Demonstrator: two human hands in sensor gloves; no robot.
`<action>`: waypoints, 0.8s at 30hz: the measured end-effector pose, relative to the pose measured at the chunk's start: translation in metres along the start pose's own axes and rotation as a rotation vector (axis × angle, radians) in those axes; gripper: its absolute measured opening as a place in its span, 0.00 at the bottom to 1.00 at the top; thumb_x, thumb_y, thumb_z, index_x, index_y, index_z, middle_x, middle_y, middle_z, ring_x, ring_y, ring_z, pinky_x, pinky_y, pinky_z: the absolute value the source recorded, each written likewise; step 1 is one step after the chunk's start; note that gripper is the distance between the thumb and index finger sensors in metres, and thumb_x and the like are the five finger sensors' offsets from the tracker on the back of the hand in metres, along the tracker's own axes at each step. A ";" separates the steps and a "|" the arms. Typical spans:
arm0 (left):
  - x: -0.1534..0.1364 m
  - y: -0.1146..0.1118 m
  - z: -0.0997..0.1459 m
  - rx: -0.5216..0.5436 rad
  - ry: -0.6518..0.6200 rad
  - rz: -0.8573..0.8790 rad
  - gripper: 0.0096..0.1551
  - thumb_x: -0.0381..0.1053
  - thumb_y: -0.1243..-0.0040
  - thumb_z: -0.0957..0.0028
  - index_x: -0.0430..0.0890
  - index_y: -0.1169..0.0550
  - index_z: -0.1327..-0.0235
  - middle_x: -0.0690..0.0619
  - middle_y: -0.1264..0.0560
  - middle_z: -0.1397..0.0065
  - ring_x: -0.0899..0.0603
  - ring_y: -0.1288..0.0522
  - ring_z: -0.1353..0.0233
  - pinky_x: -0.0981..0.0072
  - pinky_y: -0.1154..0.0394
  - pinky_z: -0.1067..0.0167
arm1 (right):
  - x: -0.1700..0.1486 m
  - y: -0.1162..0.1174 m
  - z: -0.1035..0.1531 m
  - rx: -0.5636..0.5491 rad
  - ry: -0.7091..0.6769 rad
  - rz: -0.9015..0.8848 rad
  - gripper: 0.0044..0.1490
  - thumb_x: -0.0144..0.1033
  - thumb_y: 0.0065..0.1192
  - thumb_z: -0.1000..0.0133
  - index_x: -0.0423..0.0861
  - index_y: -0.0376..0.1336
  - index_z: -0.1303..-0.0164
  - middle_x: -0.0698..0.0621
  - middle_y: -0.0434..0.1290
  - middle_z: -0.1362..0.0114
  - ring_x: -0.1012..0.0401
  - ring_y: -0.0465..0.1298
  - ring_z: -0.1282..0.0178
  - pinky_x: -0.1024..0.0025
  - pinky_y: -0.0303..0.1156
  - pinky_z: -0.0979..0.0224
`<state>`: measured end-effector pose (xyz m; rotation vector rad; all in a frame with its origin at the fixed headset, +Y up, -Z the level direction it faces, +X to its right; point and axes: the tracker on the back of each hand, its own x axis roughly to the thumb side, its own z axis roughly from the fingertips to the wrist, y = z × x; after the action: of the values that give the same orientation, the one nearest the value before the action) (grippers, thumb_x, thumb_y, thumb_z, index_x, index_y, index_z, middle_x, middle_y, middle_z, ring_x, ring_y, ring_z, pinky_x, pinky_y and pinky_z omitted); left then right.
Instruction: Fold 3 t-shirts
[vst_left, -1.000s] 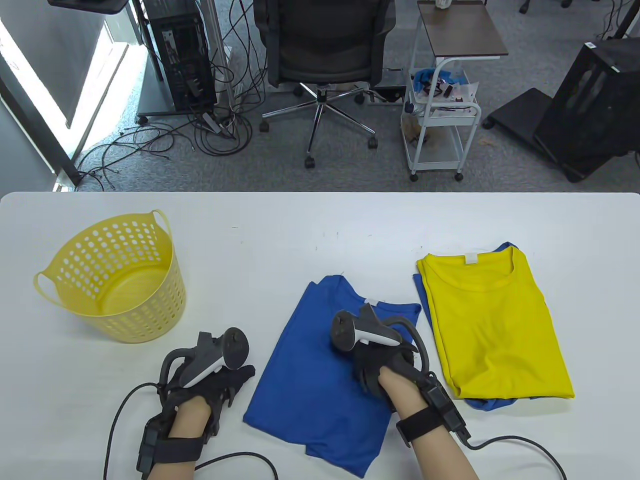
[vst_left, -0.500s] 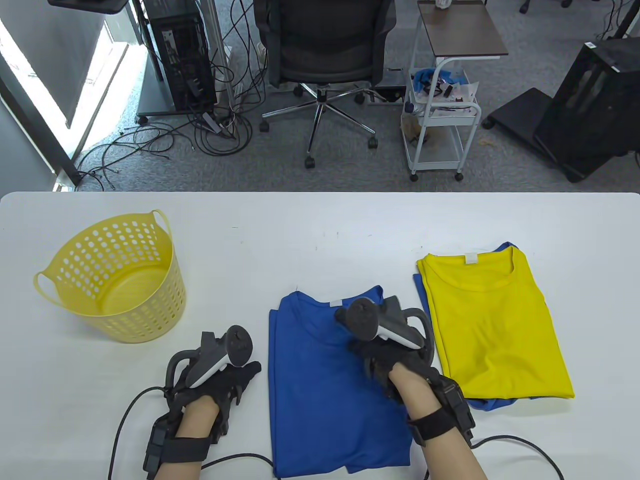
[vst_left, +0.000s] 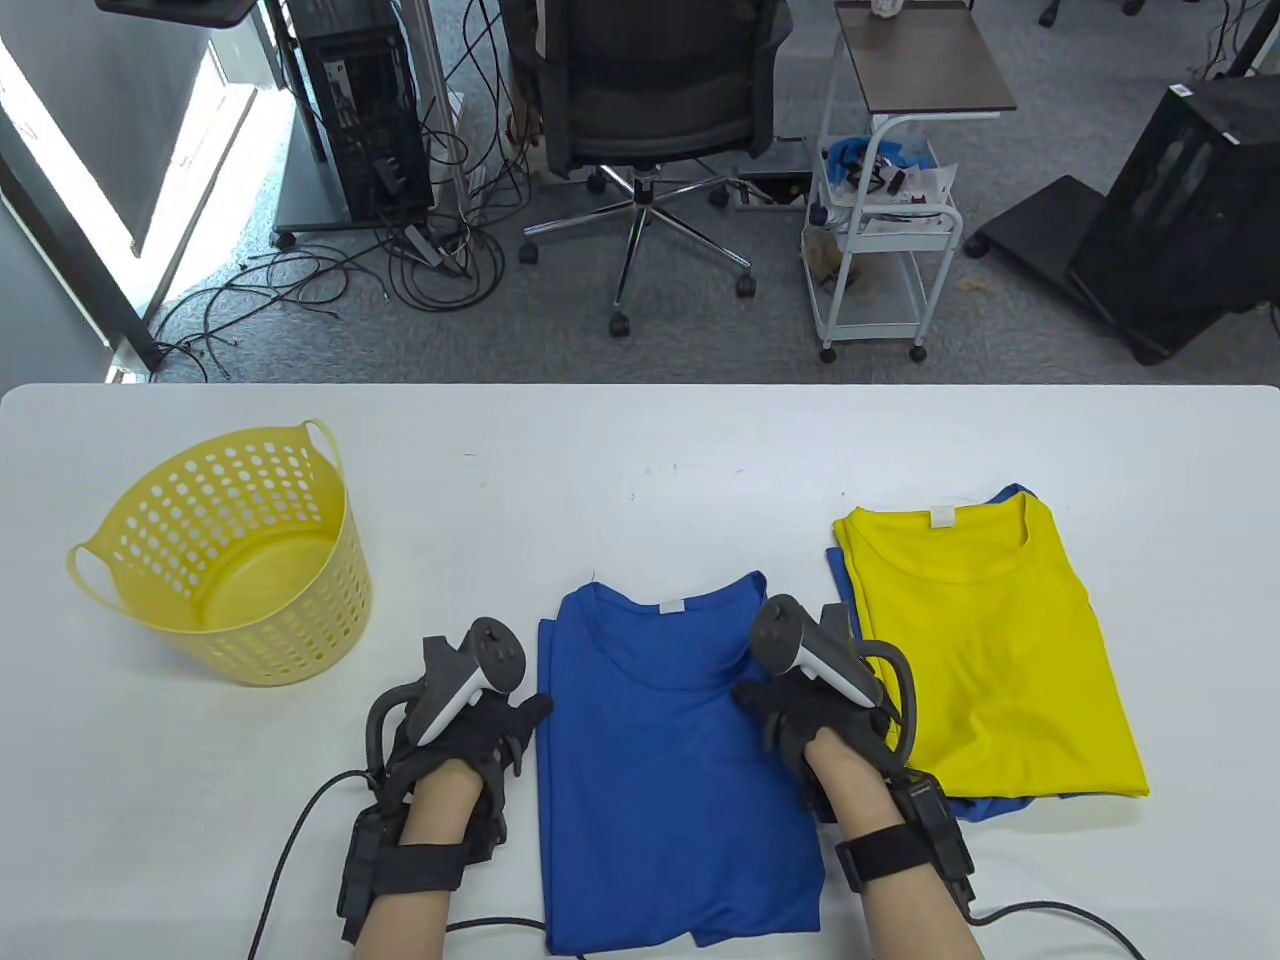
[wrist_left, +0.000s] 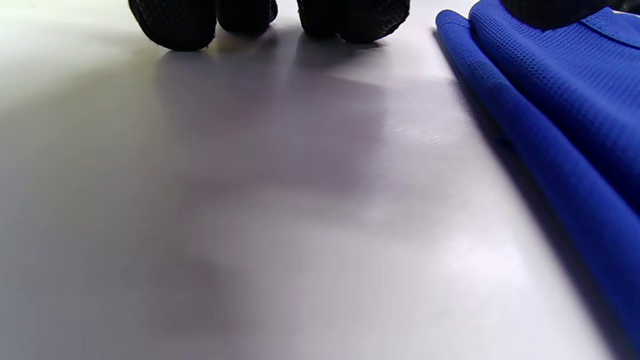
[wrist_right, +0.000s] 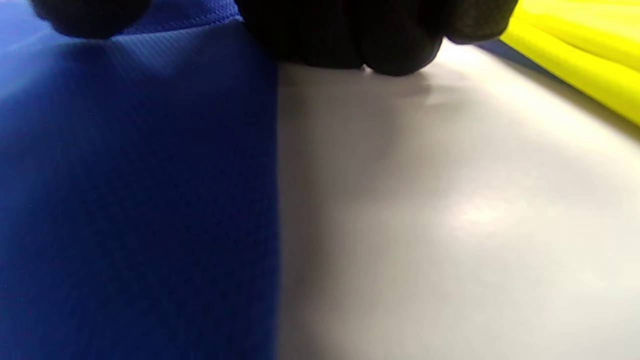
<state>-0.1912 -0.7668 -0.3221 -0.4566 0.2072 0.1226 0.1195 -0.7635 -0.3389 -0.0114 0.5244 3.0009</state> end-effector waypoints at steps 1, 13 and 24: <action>0.003 0.000 -0.001 0.019 0.011 0.004 0.49 0.74 0.55 0.58 0.52 0.37 0.25 0.50 0.41 0.20 0.35 0.43 0.21 0.43 0.34 0.28 | 0.001 0.000 0.000 -0.004 0.002 0.007 0.46 0.56 0.58 0.52 0.37 0.59 0.31 0.36 0.65 0.31 0.37 0.67 0.36 0.37 0.61 0.32; 0.020 -0.003 -0.002 0.107 0.043 0.059 0.44 0.73 0.53 0.57 0.51 0.31 0.30 0.49 0.37 0.24 0.40 0.40 0.22 0.44 0.34 0.28 | 0.003 0.006 -0.004 -0.071 0.047 -0.019 0.45 0.56 0.61 0.53 0.37 0.60 0.34 0.36 0.66 0.34 0.39 0.67 0.40 0.37 0.61 0.33; 0.045 -0.007 -0.004 0.154 0.062 -0.005 0.36 0.64 0.41 0.56 0.51 0.28 0.36 0.50 0.35 0.26 0.40 0.38 0.23 0.44 0.32 0.30 | 0.008 0.007 -0.009 -0.115 0.086 -0.002 0.38 0.53 0.61 0.52 0.41 0.62 0.38 0.39 0.69 0.38 0.42 0.69 0.42 0.40 0.62 0.34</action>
<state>-0.1473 -0.7720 -0.3324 -0.3078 0.2745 0.0872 0.1106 -0.7725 -0.3447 -0.1492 0.3575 3.0350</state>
